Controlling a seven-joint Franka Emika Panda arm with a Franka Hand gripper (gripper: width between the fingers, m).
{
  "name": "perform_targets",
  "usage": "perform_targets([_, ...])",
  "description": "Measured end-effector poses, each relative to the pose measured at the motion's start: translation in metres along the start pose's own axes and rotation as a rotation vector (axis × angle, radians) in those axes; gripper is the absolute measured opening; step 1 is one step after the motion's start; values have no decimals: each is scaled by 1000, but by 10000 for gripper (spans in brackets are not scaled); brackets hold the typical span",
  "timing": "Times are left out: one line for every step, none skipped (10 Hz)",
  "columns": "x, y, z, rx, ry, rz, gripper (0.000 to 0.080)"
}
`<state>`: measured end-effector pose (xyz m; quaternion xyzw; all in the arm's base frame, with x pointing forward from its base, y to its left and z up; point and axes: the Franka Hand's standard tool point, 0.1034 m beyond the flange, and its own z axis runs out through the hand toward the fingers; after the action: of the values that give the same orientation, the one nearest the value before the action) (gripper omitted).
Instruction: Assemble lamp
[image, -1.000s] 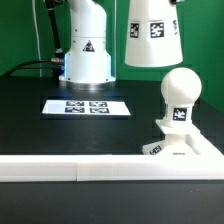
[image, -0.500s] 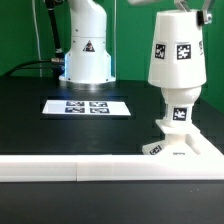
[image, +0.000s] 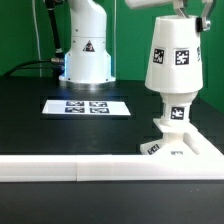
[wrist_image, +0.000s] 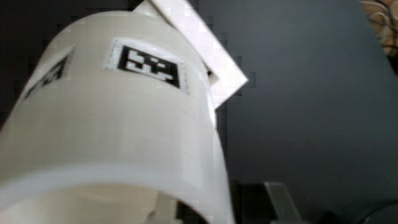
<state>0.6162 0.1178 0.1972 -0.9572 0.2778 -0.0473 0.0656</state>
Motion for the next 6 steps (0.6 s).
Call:
perform_targets([-4,-3,5,-17,-6,-37,46])
perform_targets([-3,-6,11,-20,-5,-67,46])
perform_targets([-4,-7,19,-17,1,-89,46])
perform_targets([-3,-8,23,-5,21,-97,46])
perform_targets([-4,-6,27,-1,30,-103,46])
perform_targets([-5,-4,32,0,33,-109,46])
